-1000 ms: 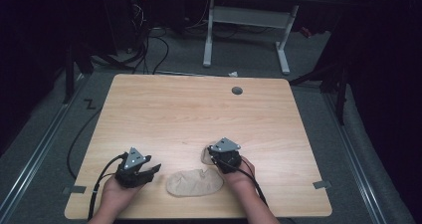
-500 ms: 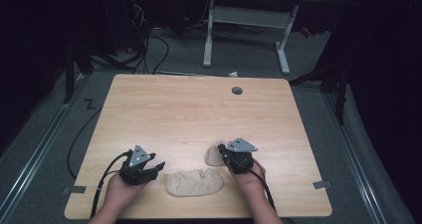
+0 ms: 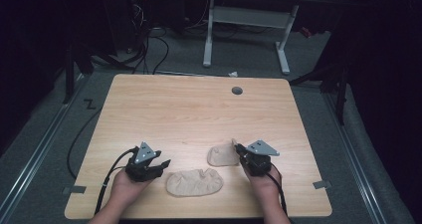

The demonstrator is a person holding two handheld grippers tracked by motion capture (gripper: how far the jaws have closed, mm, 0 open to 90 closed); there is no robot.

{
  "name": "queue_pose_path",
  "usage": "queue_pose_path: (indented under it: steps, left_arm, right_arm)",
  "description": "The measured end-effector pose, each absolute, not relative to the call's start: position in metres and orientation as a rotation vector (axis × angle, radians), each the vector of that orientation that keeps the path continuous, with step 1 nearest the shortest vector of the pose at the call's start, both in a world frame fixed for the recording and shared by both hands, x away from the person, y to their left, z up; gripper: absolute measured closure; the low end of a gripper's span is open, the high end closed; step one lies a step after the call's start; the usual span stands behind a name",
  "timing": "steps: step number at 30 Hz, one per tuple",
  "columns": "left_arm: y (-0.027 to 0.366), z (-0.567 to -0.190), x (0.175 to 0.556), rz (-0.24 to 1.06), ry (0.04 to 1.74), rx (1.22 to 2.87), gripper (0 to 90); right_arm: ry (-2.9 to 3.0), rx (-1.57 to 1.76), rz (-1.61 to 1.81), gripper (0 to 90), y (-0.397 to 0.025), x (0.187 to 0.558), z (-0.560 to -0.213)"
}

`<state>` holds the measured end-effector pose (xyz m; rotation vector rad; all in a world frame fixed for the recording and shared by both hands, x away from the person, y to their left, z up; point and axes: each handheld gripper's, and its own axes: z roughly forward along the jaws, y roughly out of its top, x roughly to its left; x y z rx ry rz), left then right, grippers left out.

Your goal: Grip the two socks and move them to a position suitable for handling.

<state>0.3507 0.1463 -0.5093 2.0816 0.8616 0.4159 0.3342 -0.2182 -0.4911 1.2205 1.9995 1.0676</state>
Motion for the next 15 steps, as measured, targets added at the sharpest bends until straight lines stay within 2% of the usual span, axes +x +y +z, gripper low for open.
queue_pose_path:
  steps: [9,15]
  left_arm:
    - [0.136,-0.508,0.355,0.401,0.841,2.095,49.9]
    - [0.135,-0.509,0.355,0.399,0.837,2.105,49.9]
  right_arm:
    - [1.928,1.339,1.036,81.9,-0.256,0.326,-0.496]
    - [1.935,1.347,0.989,79.7,-0.263,0.327,-0.499]
